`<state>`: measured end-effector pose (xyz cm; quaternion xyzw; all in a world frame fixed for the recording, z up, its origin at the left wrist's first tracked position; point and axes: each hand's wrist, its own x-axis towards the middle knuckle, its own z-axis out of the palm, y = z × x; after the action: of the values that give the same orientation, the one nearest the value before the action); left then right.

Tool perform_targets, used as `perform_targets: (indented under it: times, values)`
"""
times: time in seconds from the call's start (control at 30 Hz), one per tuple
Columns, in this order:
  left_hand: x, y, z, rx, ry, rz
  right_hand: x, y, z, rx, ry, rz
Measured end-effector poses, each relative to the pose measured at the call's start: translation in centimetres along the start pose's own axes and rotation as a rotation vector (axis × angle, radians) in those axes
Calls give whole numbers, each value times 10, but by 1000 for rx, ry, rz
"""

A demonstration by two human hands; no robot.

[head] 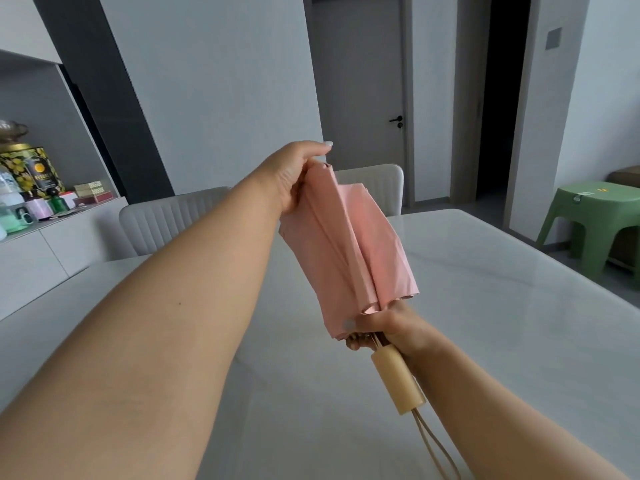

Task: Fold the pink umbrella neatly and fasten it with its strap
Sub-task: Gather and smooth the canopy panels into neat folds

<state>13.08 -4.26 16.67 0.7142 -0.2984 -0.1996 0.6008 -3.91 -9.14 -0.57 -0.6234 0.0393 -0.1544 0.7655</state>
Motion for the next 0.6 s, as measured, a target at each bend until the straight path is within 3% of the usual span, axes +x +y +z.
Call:
perform_targets:
  times: [0.1,0.27,0.43,0.53,0.6]
  values:
    - [0,-3,-4,-137,-11,11,-1,-4,-1,0,-2,-15]
    - [-2,-3,-1,62,10,-5,-3,-3,2,-2,1,36]
    - [-5,-2,-4,-204,18,8,-4,-5,4,-7,-14,15]
    - [-8,-2,-1,24,60,2,-3,-3,3,-5,-1,32]
    - [-9,-1,-1,16,51,-16,-2,-2,3,1,2,35]
